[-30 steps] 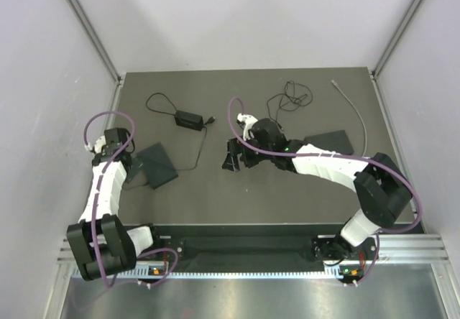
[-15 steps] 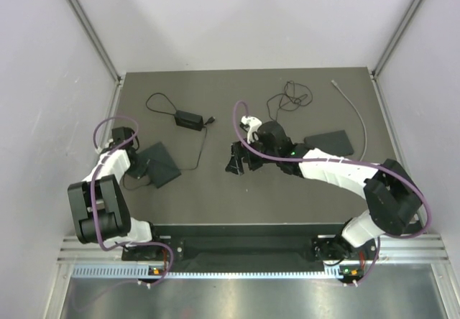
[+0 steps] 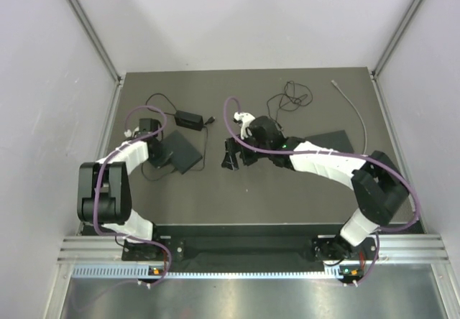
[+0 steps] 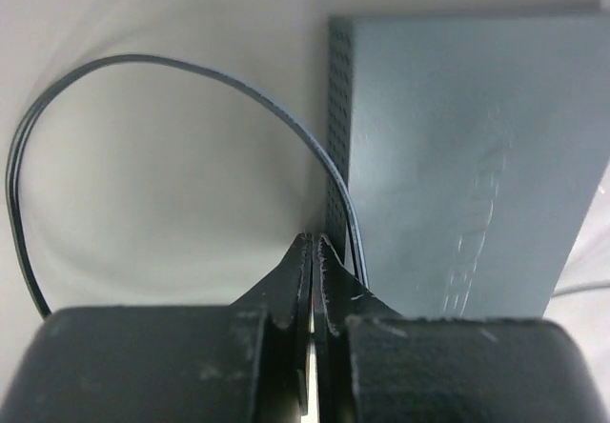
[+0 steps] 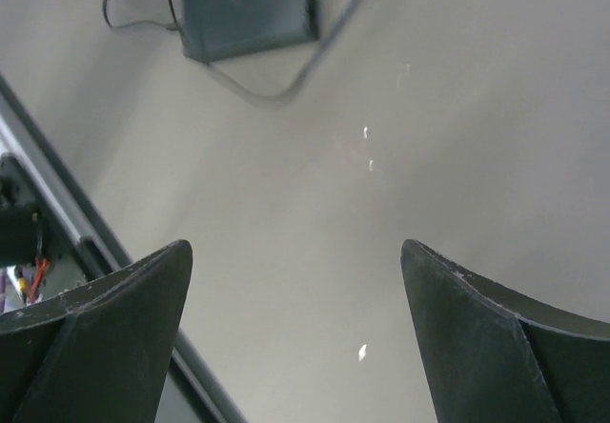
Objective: Pull the plug from the switch port
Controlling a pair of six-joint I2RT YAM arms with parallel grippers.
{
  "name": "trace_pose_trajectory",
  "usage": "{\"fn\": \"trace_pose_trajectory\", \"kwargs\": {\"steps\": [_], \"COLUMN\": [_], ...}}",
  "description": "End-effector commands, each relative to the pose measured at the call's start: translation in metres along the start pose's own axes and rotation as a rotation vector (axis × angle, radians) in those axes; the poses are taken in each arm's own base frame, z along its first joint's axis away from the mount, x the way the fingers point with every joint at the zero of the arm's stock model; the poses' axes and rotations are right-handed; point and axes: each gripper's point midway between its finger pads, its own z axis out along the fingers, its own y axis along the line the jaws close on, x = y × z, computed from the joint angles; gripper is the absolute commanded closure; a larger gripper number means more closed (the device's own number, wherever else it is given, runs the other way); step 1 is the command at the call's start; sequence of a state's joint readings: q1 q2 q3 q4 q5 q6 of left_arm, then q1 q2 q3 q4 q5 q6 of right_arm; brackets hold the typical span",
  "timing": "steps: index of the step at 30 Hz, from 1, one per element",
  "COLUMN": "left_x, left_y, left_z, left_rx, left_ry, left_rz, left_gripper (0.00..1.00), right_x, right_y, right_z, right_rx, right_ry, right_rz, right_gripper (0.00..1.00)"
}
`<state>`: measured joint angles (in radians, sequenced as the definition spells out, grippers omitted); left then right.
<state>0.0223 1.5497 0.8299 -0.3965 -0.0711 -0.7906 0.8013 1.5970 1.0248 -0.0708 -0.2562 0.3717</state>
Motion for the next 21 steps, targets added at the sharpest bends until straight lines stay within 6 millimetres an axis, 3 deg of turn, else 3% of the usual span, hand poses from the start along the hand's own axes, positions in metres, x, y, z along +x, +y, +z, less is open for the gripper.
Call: {"fn": "trace_pose_trajectory", "kwargs": {"steps": [1,10,13,18,21], "left_x": [-0.007,0.002,-0.001,0.001,0.005], "left_y": [-0.031,-0.032,-0.024,-0.018,-0.013], "left_z": [-0.006,-0.028,-0.036,-0.048,-0.046], "left_rx": [0.071,0.143,0.127,0.140,0.137], "left_ry": [-0.048,-0.044,-0.075,-0.094,-0.093], "left_rz": [0.029,0.035,0.065,0.081,0.092], "left_gripper": [1.00,1.00,0.85,0.64,0.60], "right_x": [-0.031,-0.078,-0.086,-0.091,-0.093], "right_y": [0.011,0.026,0.029,0.026,0.023], "right_z": [0.014,0.066,0.084,0.095,0.095], "right_rx": [-0.014,-0.081,-0.109,-0.100,-0.093], "right_ry": [-0.038,-0.078,-0.054,-0.017,-0.007], "right_rz": [-0.050,-0.044,-0.074,-0.150,-0.164], "right_gripper": [0.09,0.11,0.11,0.10,0.10]}}
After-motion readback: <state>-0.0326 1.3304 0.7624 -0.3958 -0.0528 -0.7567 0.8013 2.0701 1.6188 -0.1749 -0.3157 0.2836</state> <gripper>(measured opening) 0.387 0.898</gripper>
